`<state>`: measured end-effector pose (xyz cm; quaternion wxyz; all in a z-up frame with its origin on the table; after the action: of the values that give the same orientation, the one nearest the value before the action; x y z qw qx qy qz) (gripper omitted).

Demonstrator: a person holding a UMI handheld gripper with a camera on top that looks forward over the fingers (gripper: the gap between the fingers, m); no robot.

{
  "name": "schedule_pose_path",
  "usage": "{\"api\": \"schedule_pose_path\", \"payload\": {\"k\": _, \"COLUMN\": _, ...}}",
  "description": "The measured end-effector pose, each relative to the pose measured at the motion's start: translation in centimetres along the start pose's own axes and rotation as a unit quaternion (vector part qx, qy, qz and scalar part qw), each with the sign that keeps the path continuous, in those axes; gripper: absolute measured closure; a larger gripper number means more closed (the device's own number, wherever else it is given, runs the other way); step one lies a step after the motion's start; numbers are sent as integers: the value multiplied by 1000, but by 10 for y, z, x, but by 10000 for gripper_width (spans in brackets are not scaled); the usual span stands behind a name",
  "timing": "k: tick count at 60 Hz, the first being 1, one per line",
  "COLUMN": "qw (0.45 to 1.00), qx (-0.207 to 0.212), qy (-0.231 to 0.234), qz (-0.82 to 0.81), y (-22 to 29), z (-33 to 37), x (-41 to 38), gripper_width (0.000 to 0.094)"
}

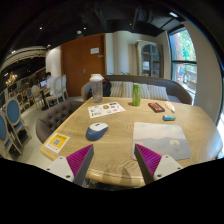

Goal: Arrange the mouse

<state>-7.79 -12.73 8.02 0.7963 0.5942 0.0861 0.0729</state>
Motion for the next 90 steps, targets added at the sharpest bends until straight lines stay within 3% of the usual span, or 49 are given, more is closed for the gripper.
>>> {"api": "schedule_pose_path", "payload": {"k": 15, "qw": 997, "qx": -44, "qy": 54, "qz": -27, "y": -21, "z": -104, "x": -64, "gripper_width": 100}}
{"api": "schedule_pose_path", "payload": {"k": 28, "qw": 993, "qx": -94, "qy": 61, "qz": -27, "y": -42, "z": -146, "x": -97, "gripper_width": 93}}
{"api": "schedule_pose_path", "payload": {"k": 43, "qw": 995, "qx": -87, "qy": 39, "qz": -23, "y": -29, "z": -190, "x": -100, "gripper_width": 114}}
{"api": "schedule_pose_path", "payload": {"k": 47, "qw": 996, "qx": -86, "qy": 27, "qz": -8, "y": -29, "z": -199, "x": -97, "gripper_width": 174}}
{"api": "schedule_pose_path", "payload": {"k": 50, "qw": 996, "qx": -87, "qy": 14, "qz": 15, "y": -30, "z": -202, "x": -92, "gripper_width": 305}}
{"api": "schedule_pose_path", "payload": {"k": 58, "qw": 998, "qx": -61, "qy": 10, "qz": 25, "y": -30, "z": -205, "x": -92, "gripper_width": 411}}
{"api": "schedule_pose_path", "payload": {"k": 64, "qw": 997, "qx": -73, "qy": 22, "qz": 15, "y": -27, "z": -194, "x": -98, "gripper_width": 497}}
{"api": "schedule_pose_path", "payload": {"k": 76, "qw": 994, "qx": 56, "qy": 42, "qz": 79, "y": 85, "z": -132, "x": -79, "gripper_width": 505}}
{"api": "schedule_pose_path", "payload": {"k": 83, "qw": 993, "qx": 97, "qy": -9, "qz": 68, "y": 132, "z": -97, "x": -1, "gripper_width": 508}}
{"api": "schedule_pose_path", "payload": {"k": 90, "qw": 994, "qx": 78, "qy": -71, "qz": 40, "y": 119, "z": -82, "x": 94, "gripper_width": 508}}
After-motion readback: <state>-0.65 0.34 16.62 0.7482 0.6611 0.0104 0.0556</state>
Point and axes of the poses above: the point between the fingertips, and its own axes, seen from behind it with the camera up: x to the right, y up, z backward, against the way the camera looks, the point moved 2 cm from there along z, backward, against the way the camera looks, and after that the axes turned 13 degrees about x, right-handed, at the moved point
